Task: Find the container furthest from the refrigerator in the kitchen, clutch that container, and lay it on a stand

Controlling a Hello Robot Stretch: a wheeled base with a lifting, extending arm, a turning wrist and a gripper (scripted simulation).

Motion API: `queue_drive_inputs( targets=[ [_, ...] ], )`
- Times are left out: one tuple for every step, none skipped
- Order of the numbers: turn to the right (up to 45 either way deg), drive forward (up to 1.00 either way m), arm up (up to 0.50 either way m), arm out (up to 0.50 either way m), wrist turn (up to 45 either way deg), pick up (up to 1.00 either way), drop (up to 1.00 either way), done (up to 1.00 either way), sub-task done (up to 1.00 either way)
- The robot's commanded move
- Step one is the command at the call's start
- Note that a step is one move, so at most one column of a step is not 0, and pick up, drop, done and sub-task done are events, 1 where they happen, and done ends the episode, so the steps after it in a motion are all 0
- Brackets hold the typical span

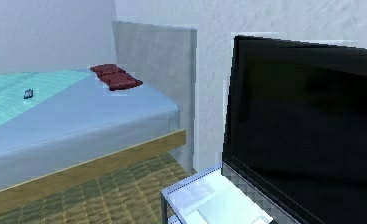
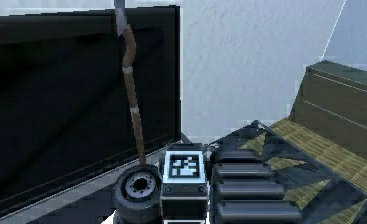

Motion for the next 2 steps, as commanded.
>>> queue_drive_inputs(
  targets=[
    [-12.0, 0.0, 0.0, 0.0, 0.0, 0.0, 0.0, 0.0, 0.0],
    [45.0, 0.0, 0.0, 0.0, 0.0, 0.0, 0.0, 0.0, 0.0]
  ],
)
